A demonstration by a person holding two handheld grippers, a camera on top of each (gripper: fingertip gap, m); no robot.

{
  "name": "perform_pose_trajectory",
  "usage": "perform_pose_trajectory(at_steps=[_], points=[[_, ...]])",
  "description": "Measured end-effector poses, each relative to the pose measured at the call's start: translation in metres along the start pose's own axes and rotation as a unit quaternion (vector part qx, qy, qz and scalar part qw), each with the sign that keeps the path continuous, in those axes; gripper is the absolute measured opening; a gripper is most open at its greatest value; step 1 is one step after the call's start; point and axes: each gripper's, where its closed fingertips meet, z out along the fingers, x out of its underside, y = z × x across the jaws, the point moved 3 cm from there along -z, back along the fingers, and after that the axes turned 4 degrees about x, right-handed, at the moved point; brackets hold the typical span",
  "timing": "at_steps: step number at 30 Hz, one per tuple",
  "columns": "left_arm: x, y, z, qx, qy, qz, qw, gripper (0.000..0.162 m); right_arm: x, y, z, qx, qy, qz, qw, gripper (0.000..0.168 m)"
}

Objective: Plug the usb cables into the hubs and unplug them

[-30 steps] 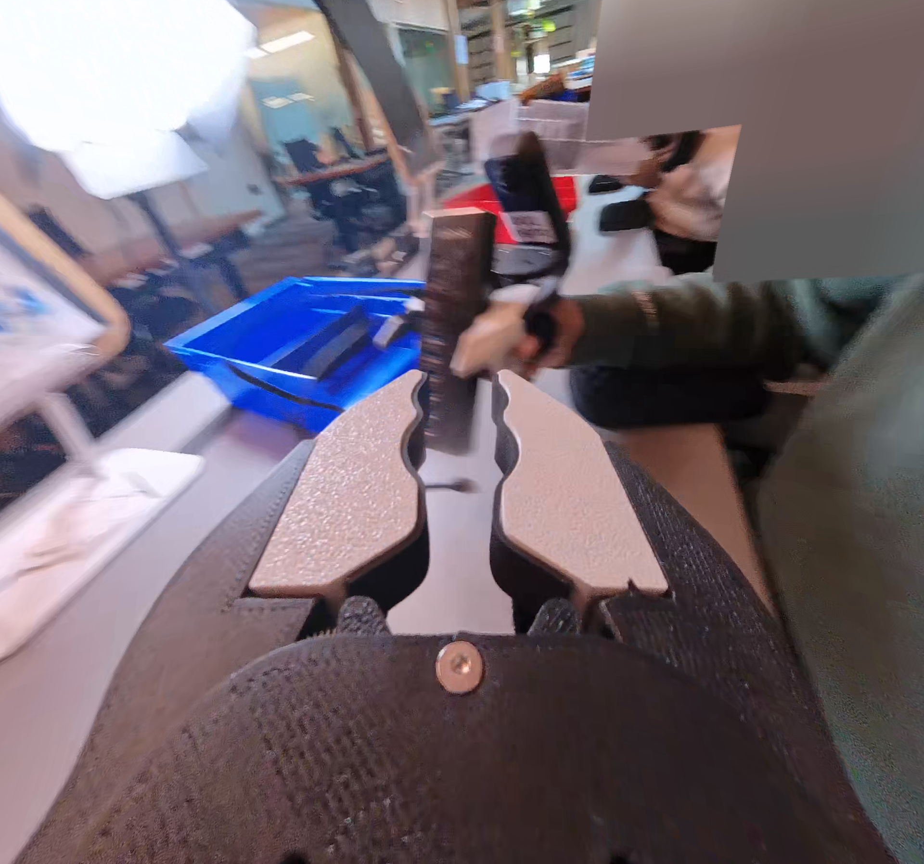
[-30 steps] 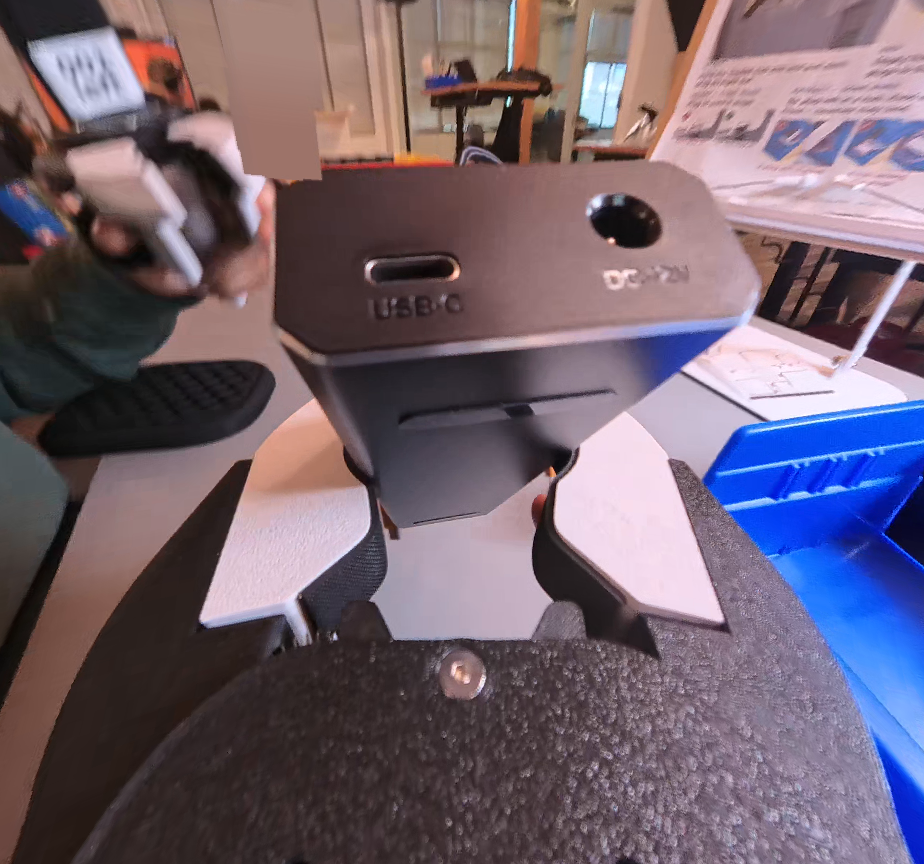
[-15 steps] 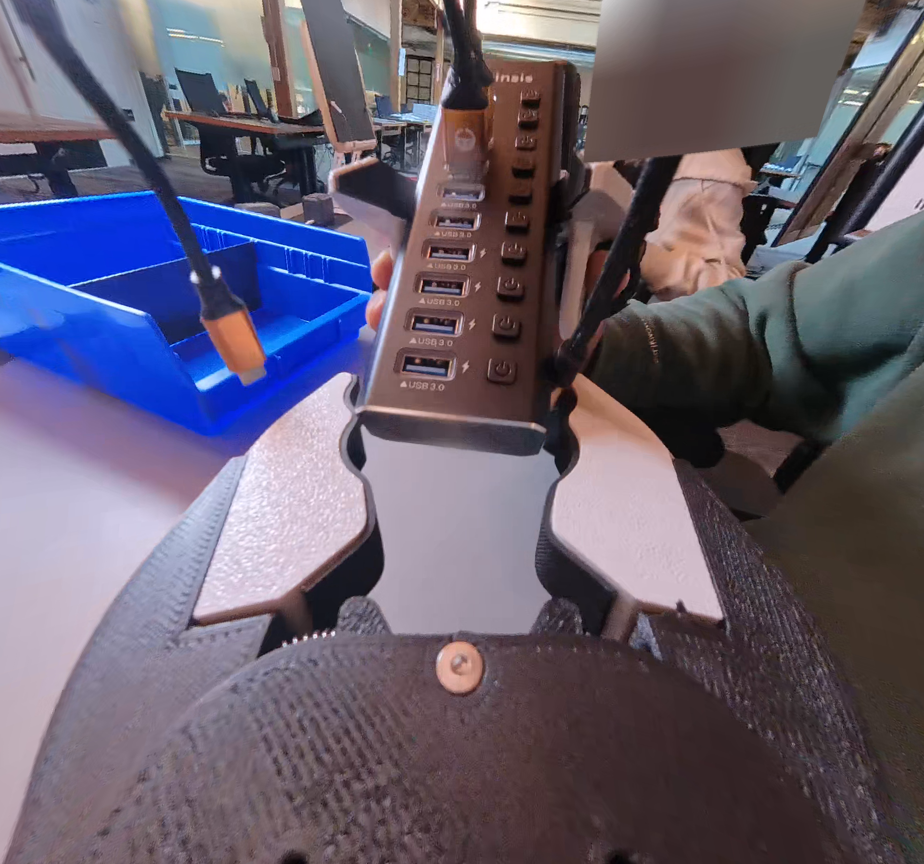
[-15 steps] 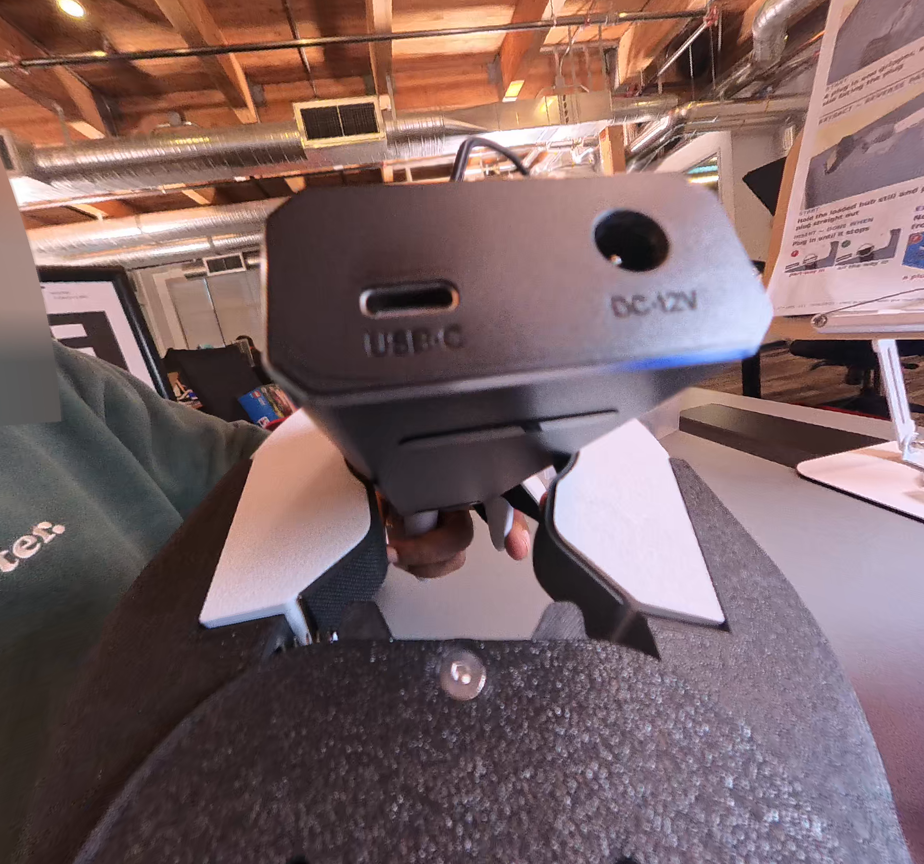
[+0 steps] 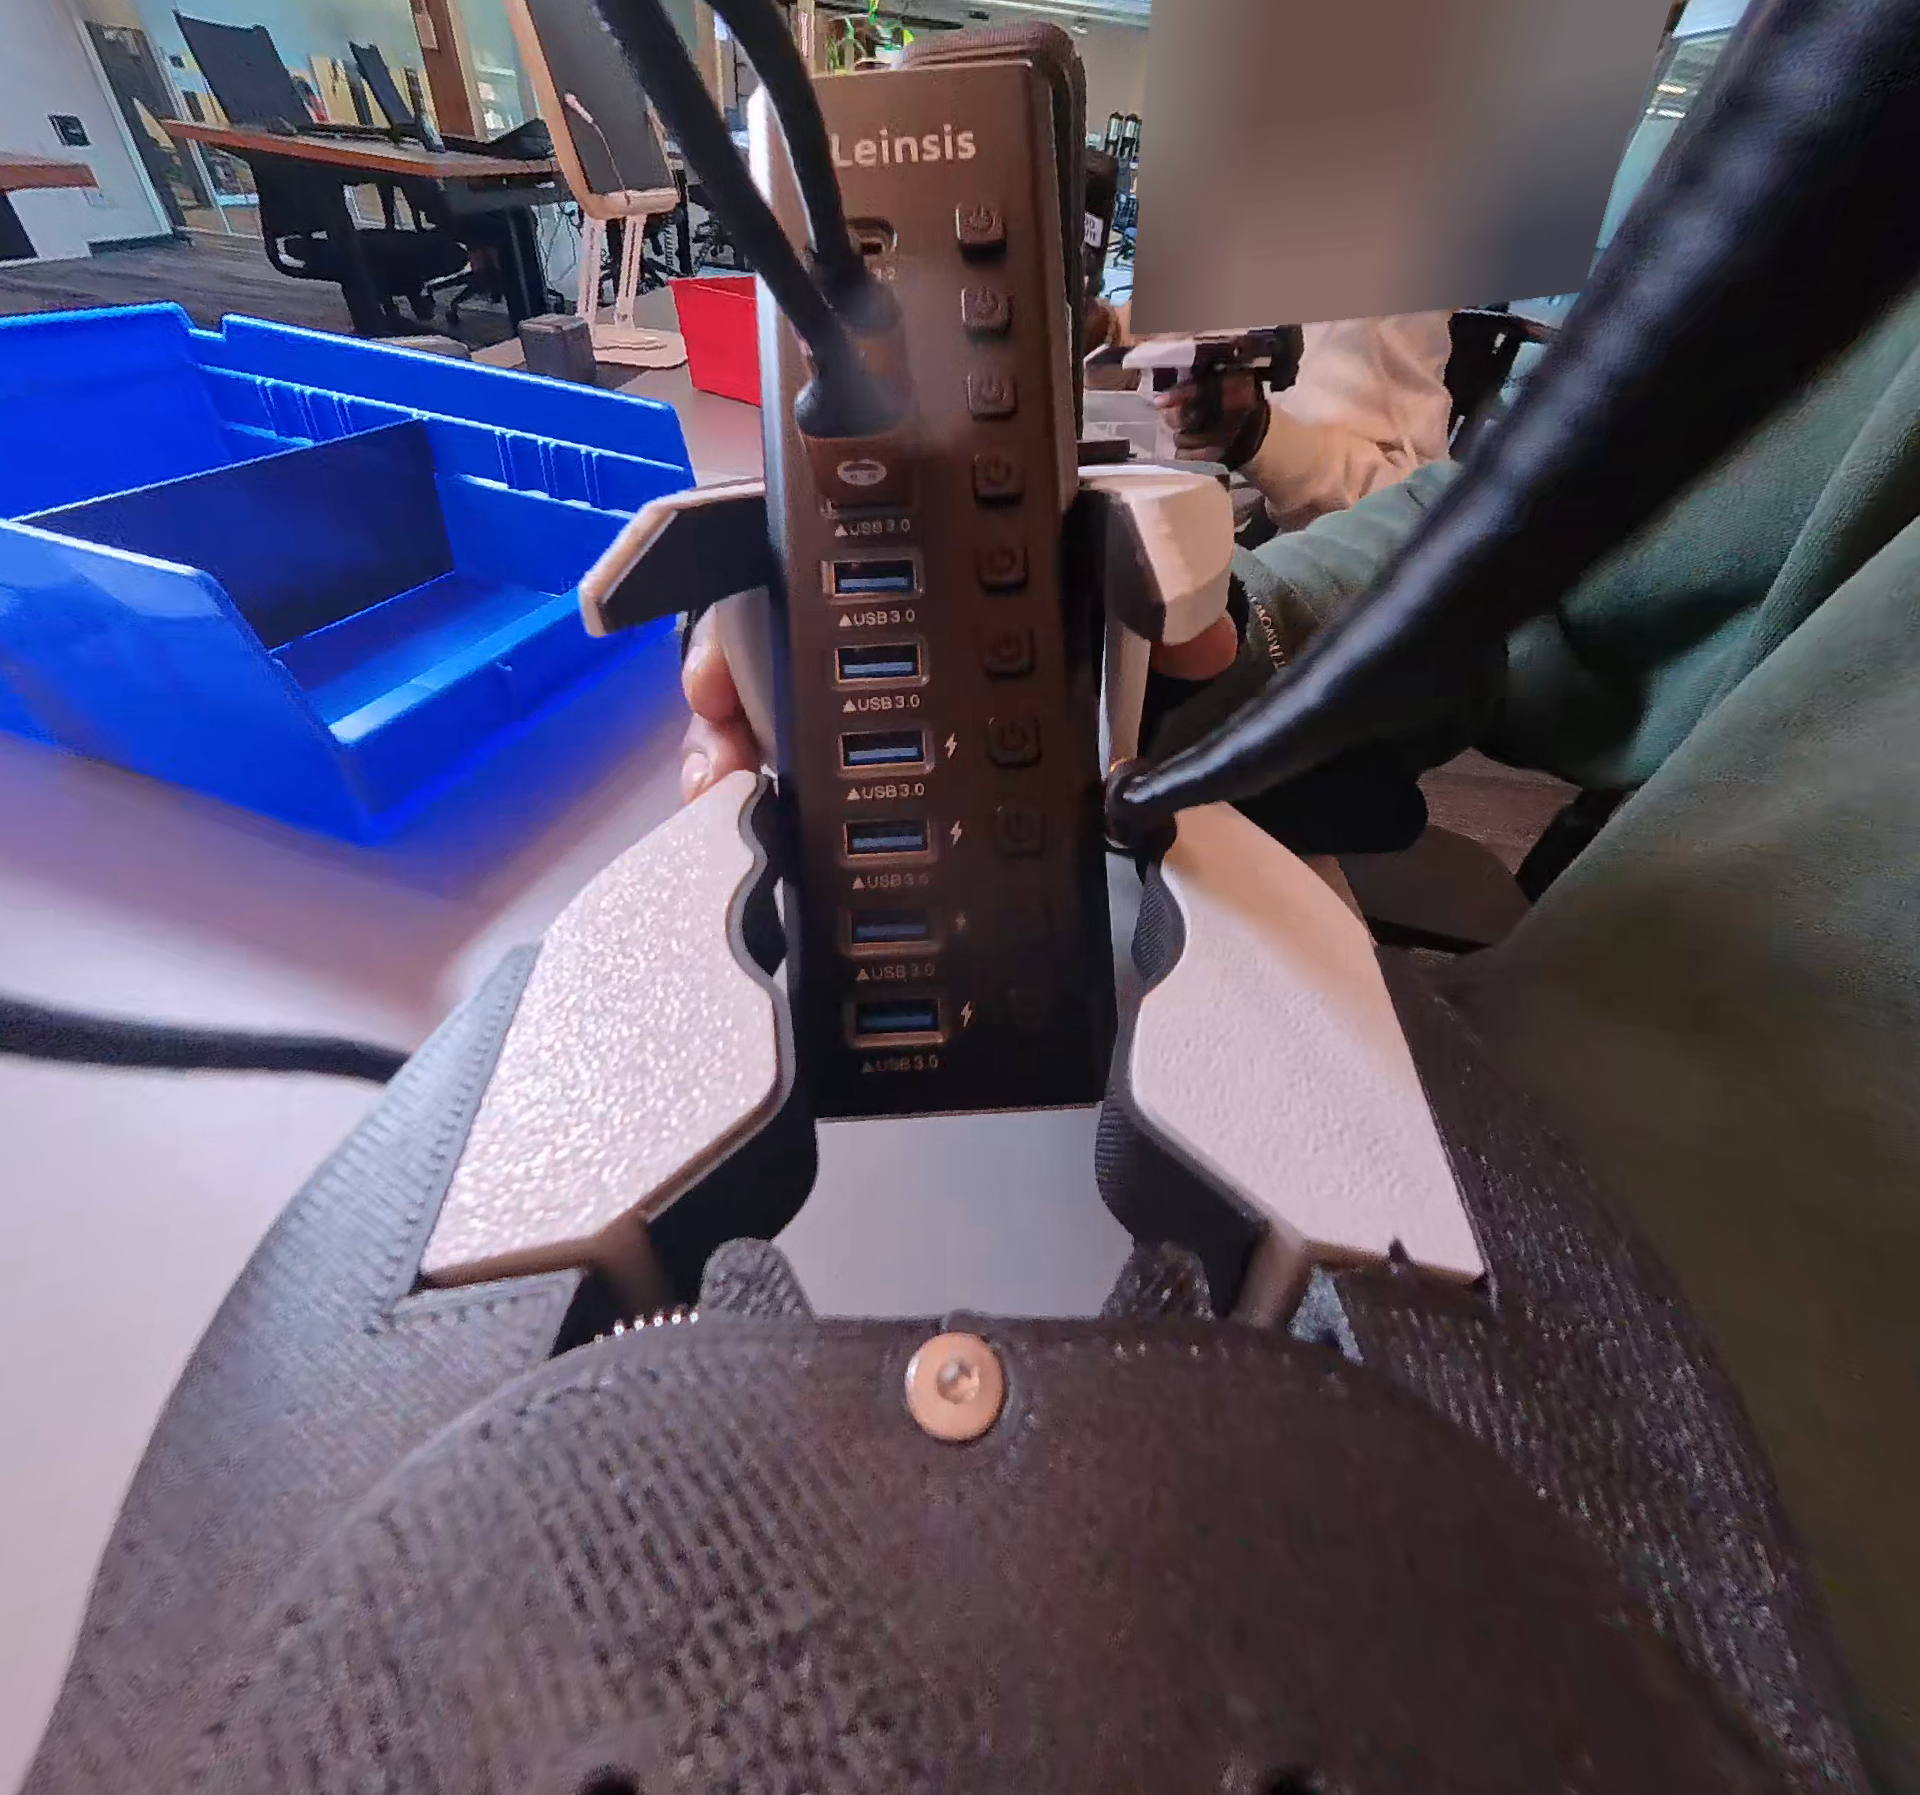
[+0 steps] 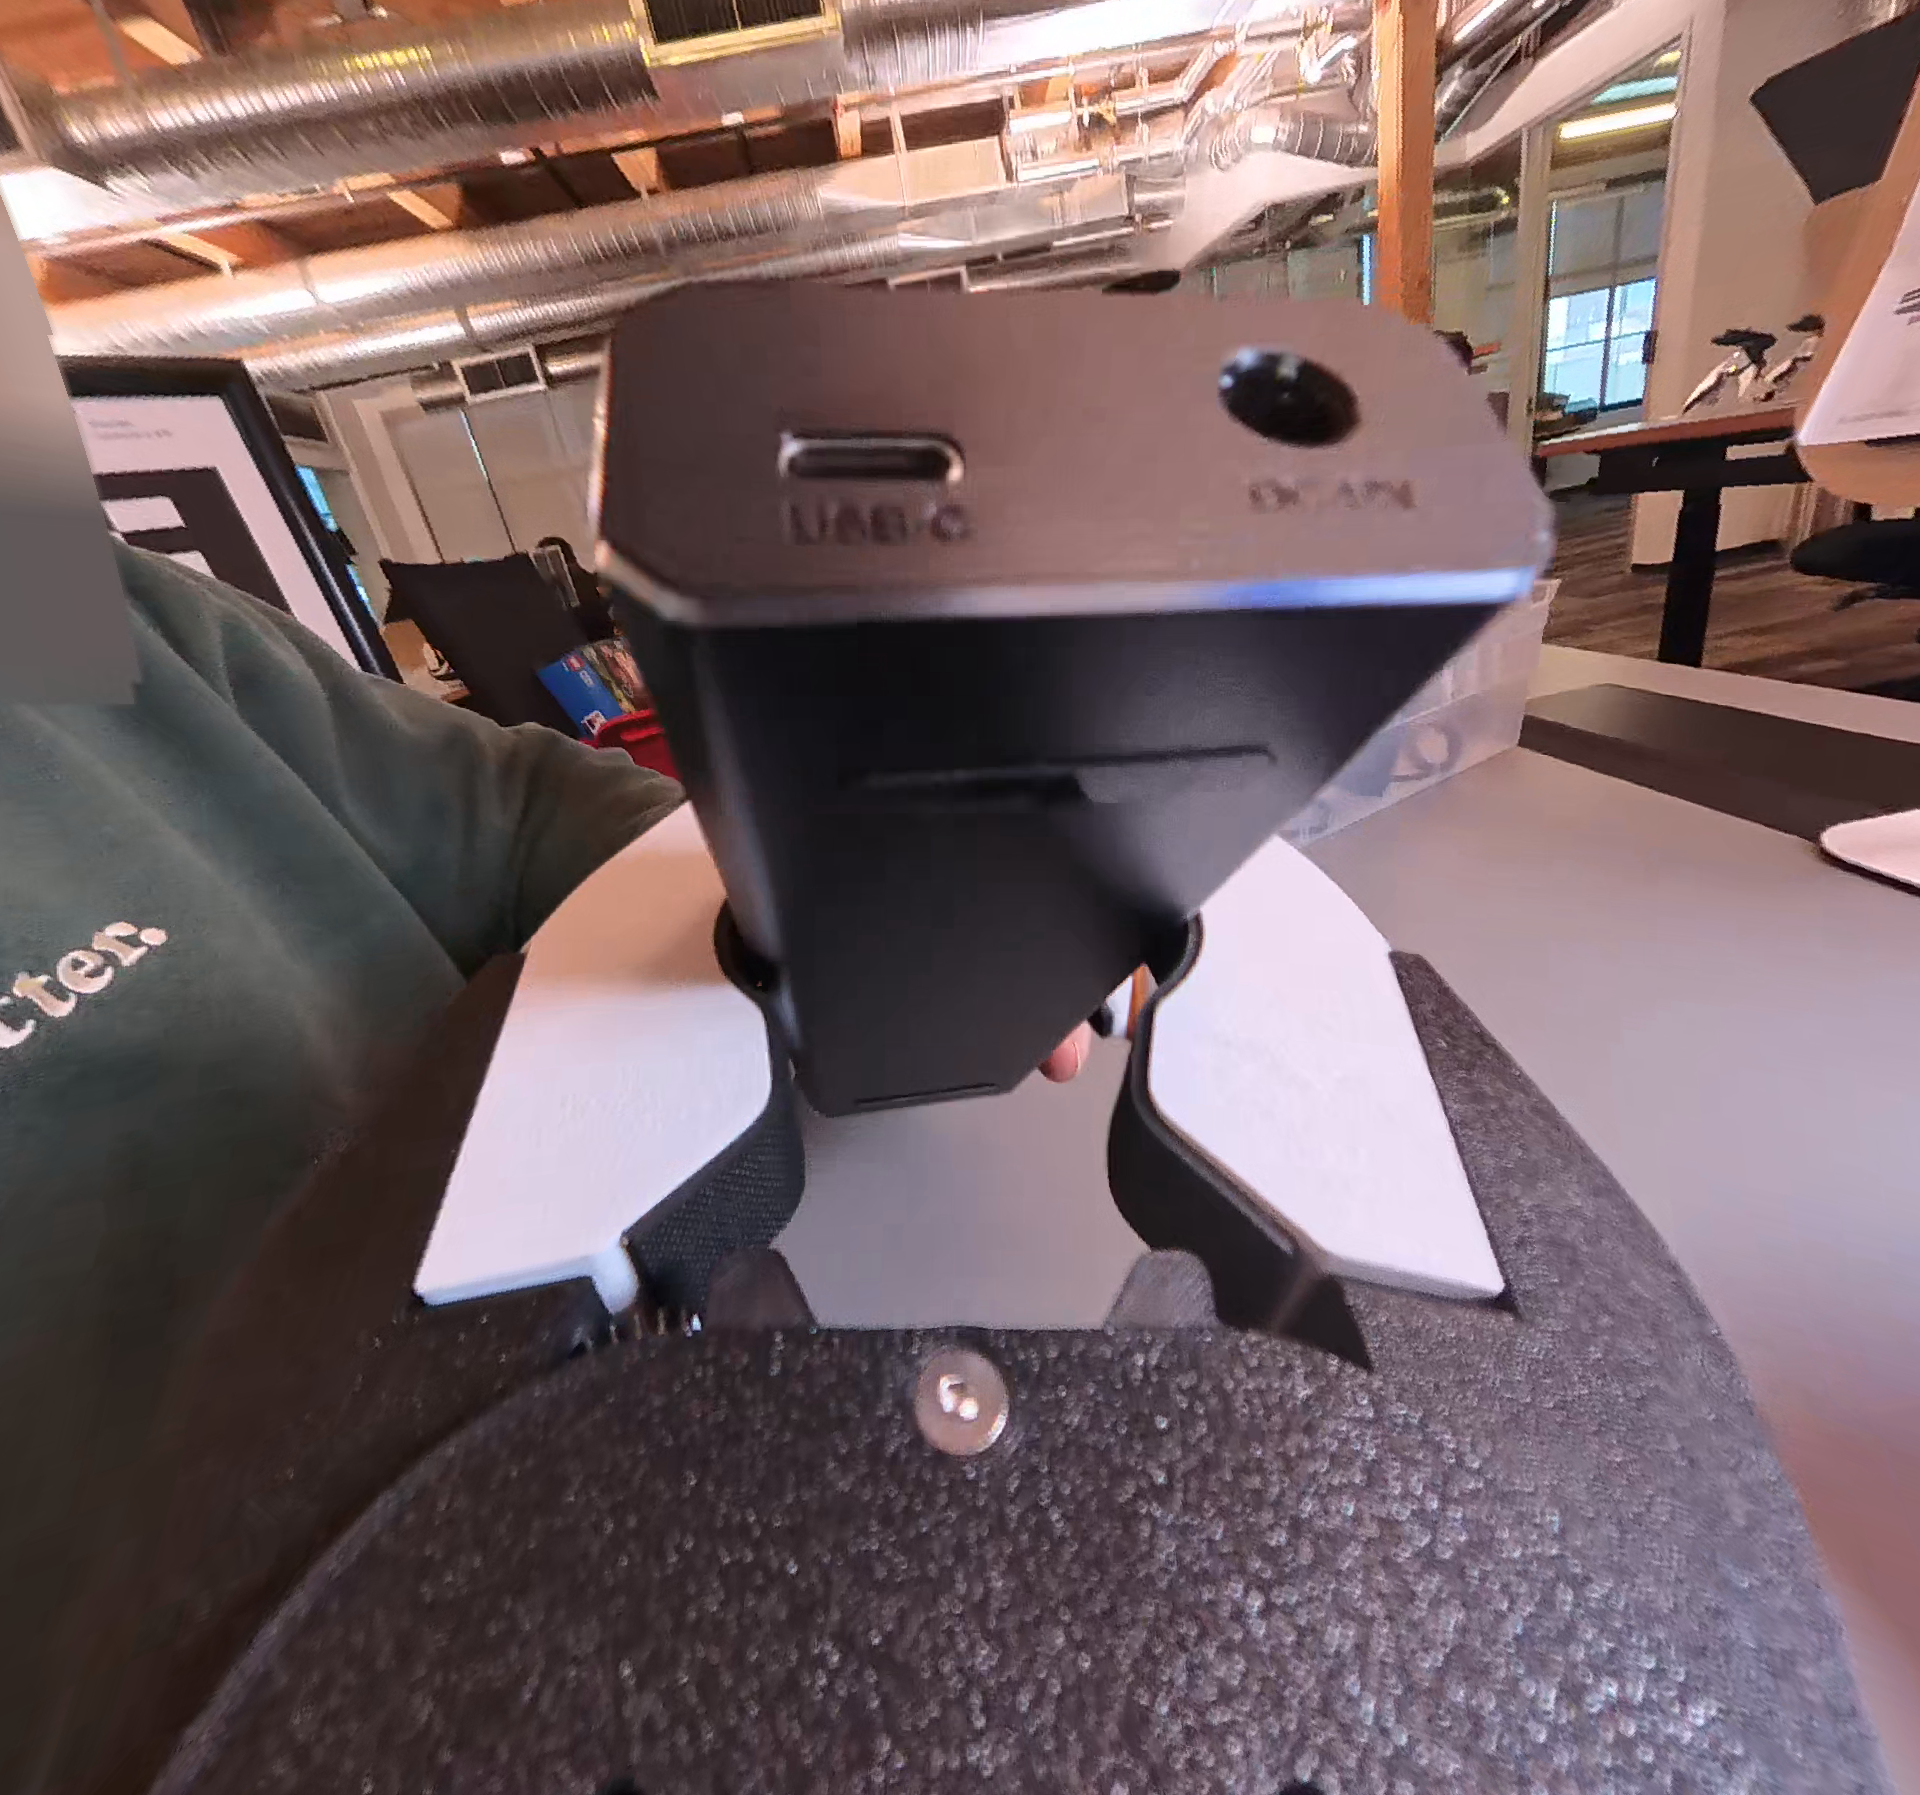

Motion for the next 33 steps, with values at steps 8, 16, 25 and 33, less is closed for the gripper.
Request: perform_pose_trajectory(at_steps=[8,16,25,33], points=[[0.007,-0.007,0.0,-0.002,0.008,0.036,0.999,0.068,0.0,0.006,0.001,-0.01,0.011,-0.001,1.0,0.072],[0.021,-0.007,0.011,0.002,0.058,0.023,0.998,0.069,-0.002,0.01,0.001,-0.013,0.01,-0.014,1.0,0.072],[0.012,-0.016,0.002,0.052,0.022,-0.026,0.998,0.067,-0.017,0.009,-0.007,0.003,0.073,-0.045,0.996,0.078],[0.019,-0.009,-0.011,0.042,0.073,0.016,0.996,0.067,-0.044,0.002,-0.05,-0.014,0.325,-0.126,0.937,0.078]])
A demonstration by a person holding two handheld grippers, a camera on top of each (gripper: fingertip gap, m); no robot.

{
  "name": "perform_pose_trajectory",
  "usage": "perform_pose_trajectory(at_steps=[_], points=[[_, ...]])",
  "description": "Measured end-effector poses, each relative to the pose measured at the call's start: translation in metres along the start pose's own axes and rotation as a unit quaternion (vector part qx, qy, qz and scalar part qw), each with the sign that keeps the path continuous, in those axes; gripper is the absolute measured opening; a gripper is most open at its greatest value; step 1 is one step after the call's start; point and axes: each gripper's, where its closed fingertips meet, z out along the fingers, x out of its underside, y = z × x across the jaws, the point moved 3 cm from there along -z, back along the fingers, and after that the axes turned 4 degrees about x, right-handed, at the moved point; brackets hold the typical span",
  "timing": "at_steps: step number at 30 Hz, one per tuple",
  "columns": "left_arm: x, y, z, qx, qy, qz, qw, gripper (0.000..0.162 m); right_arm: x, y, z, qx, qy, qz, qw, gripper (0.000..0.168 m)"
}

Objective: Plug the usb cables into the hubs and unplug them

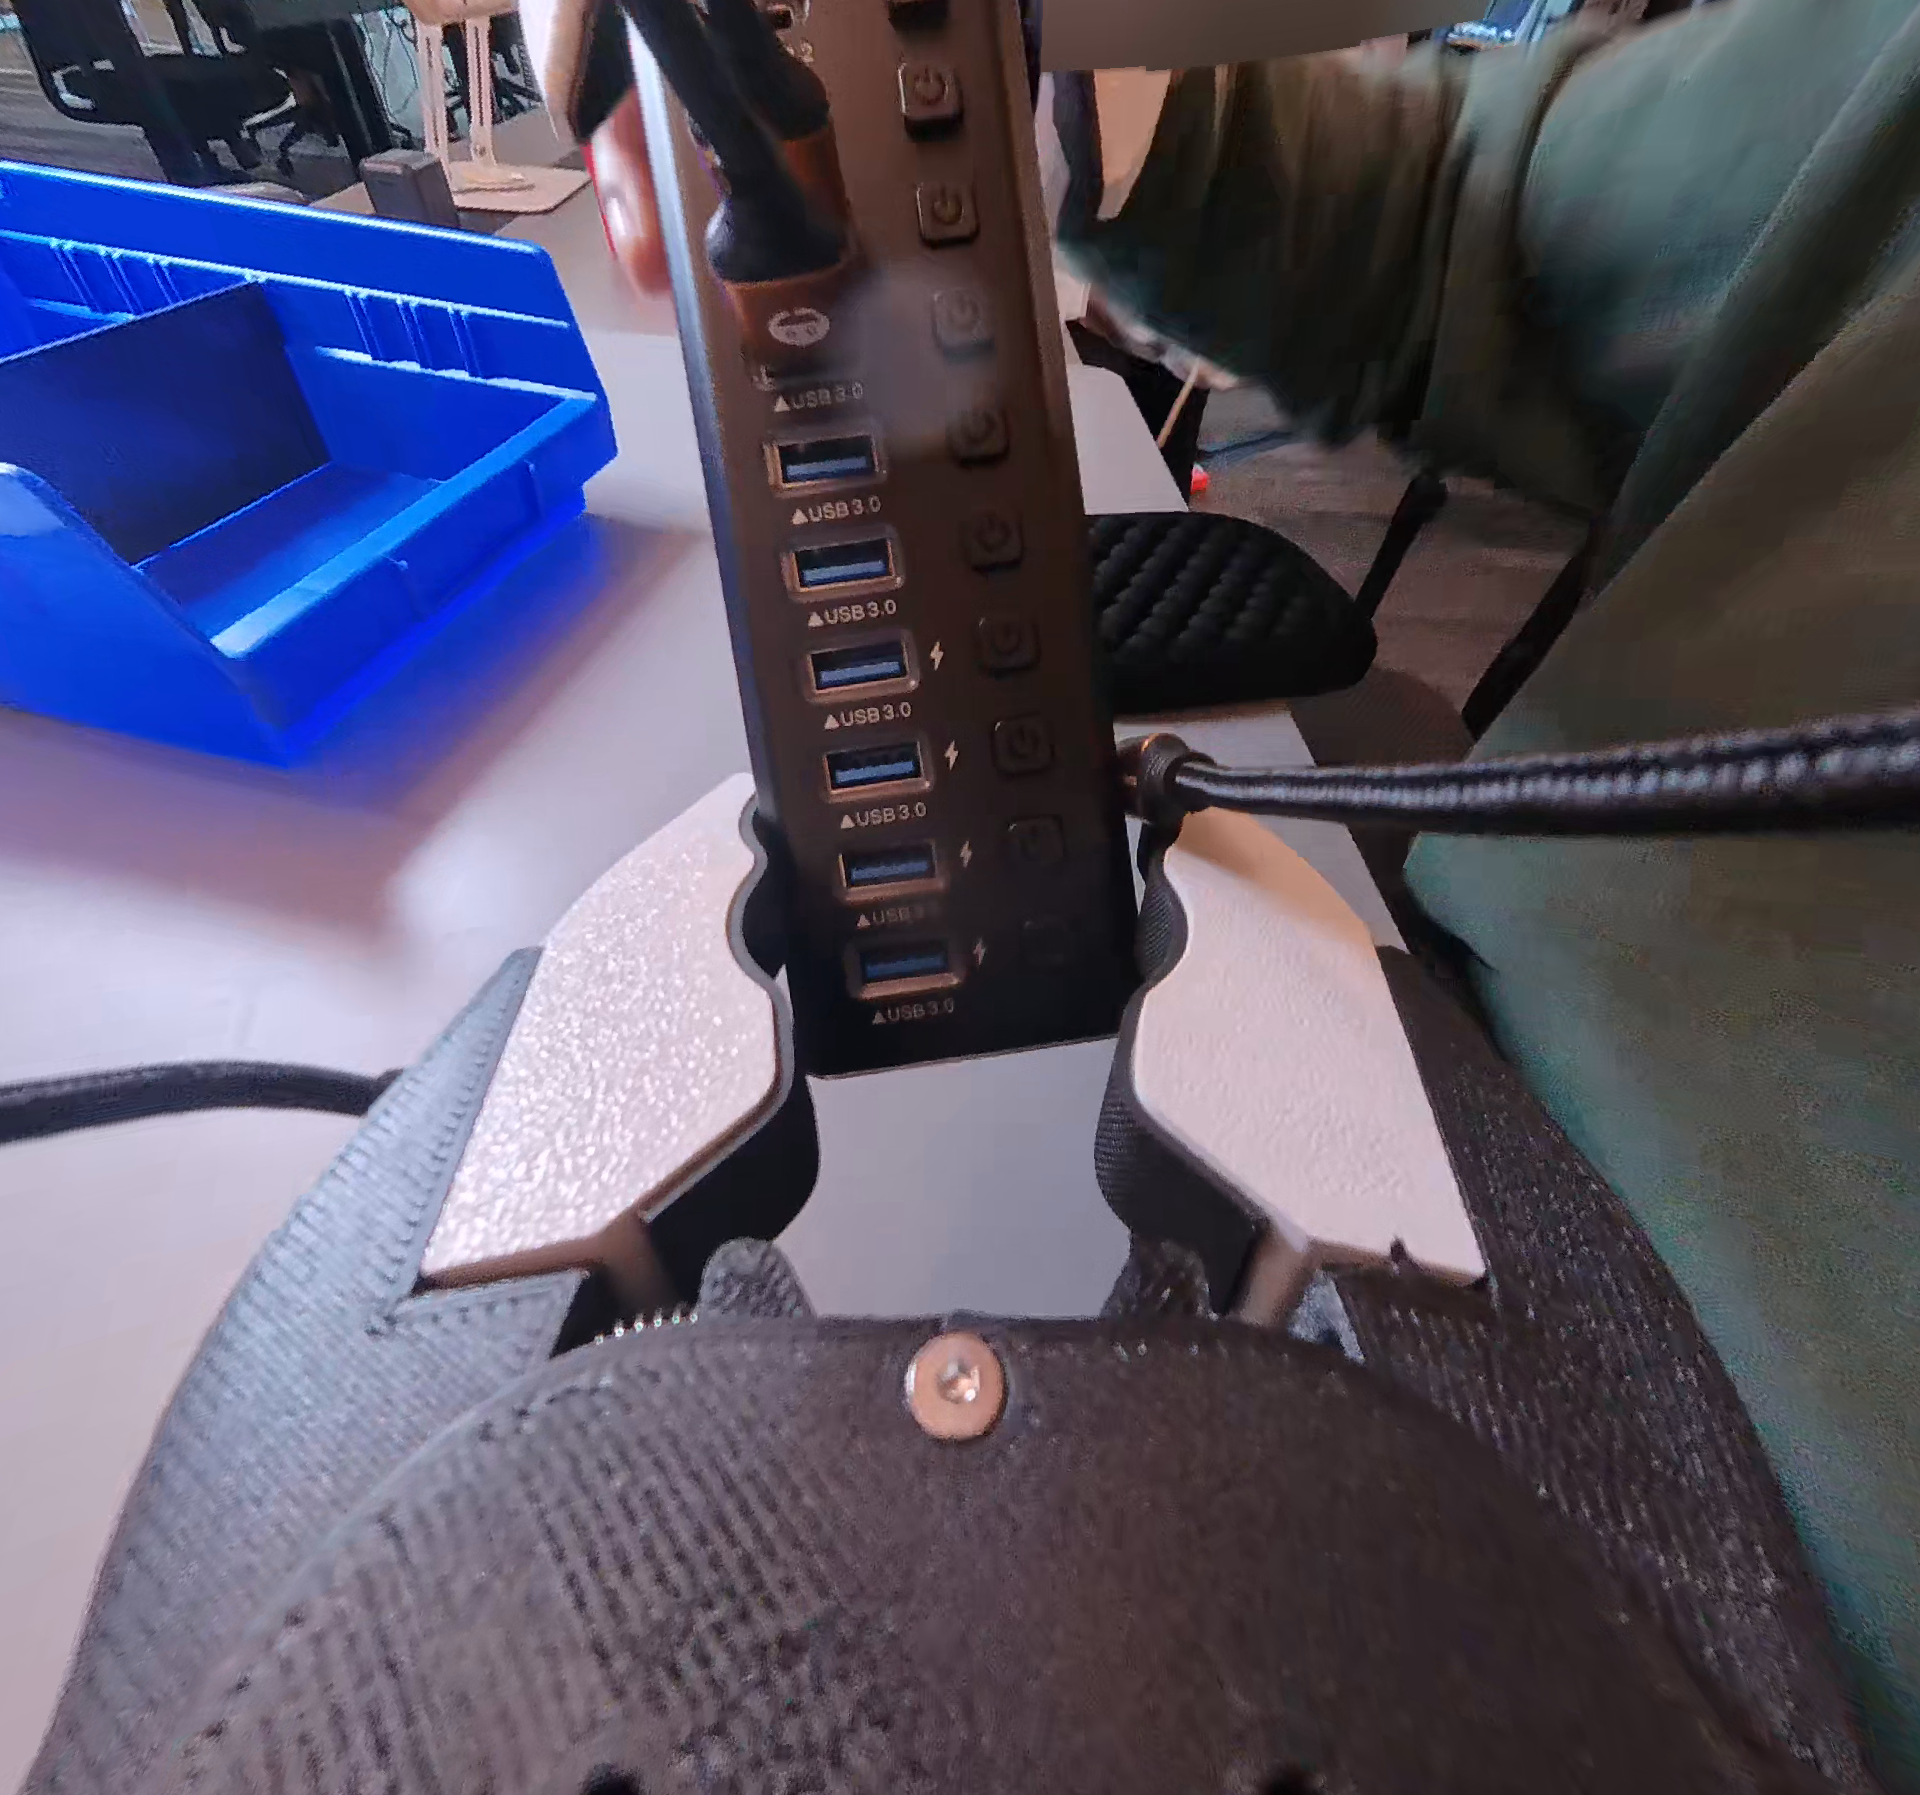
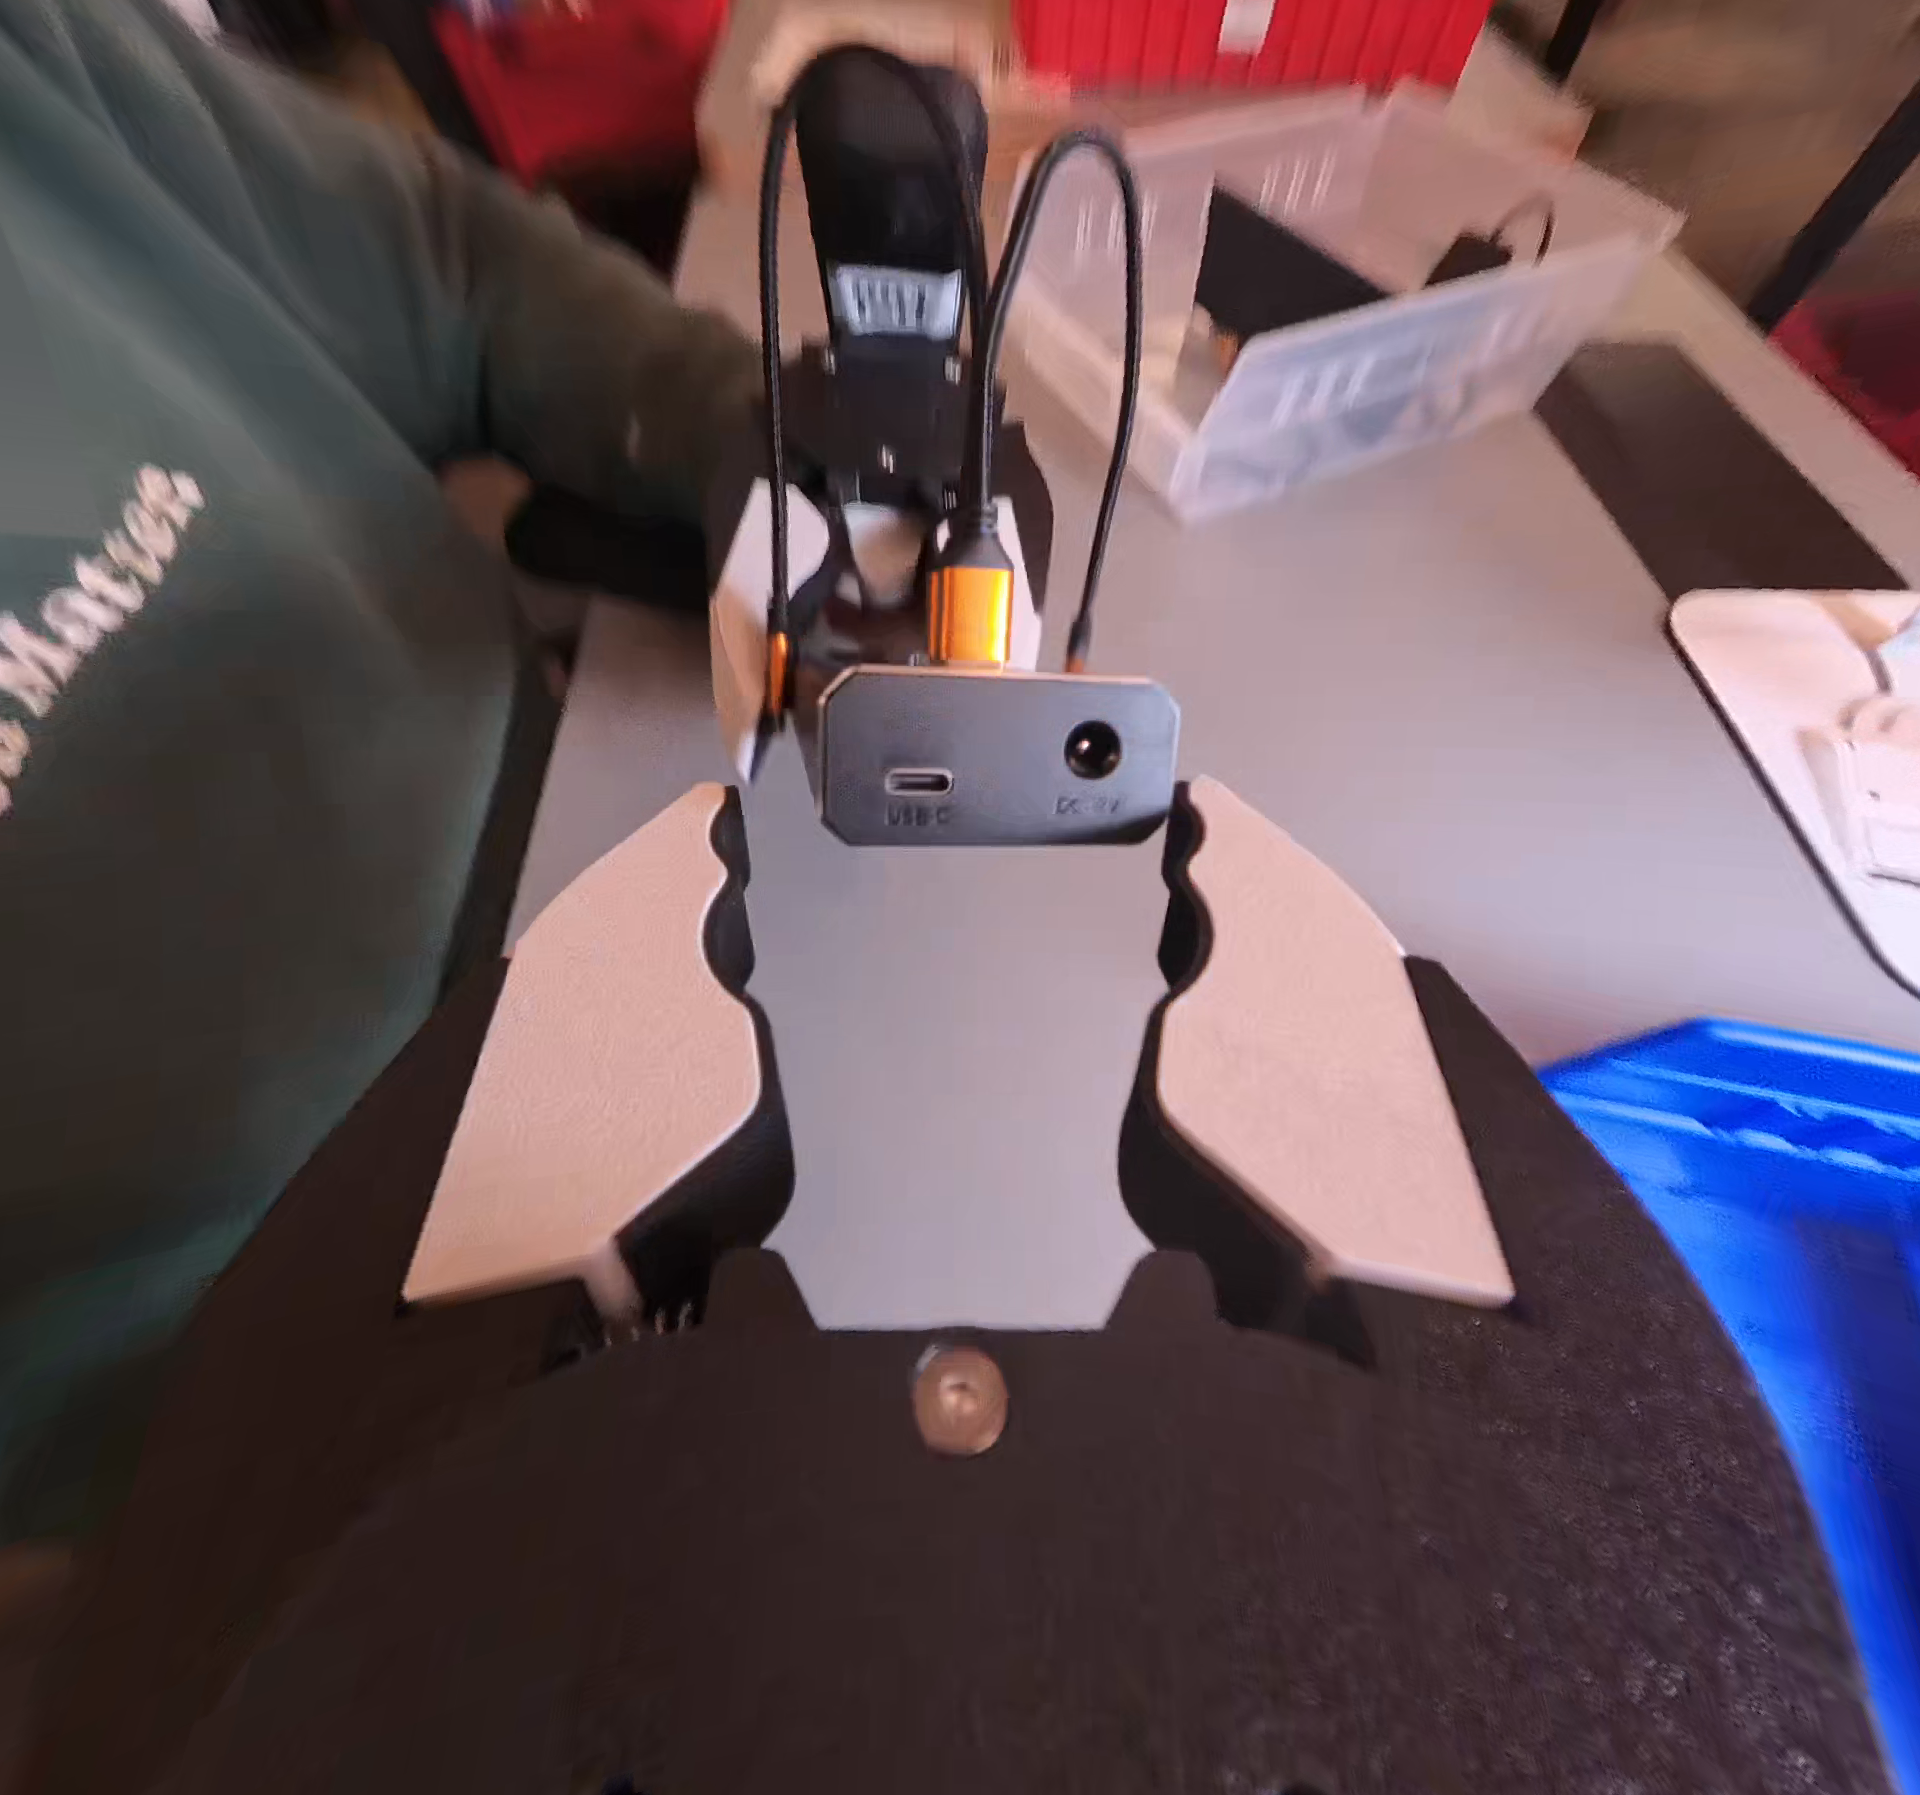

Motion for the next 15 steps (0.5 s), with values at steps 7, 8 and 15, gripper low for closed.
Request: perform_pose_trajectory(at_steps=[7,8,15], points=[[0.007,-0.006,0.008,-0.001,0.034,0.027,0.999,0.067,0.01,0.011,0.014,-0.014,0.238,-0.078,0.968,0.074],[0.009,-0.007,0.008,-0.003,0.044,0.034,0.998,0.067,0.014,0.013,0.017,-0.021,0.253,-0.085,0.963,0.074],[-0.018,0.003,-0.008,-0.063,-0.02,0.057,0.996,0.068,0.001,0.009,0.004,0.029,0.202,-0.061,0.977,0.073]])
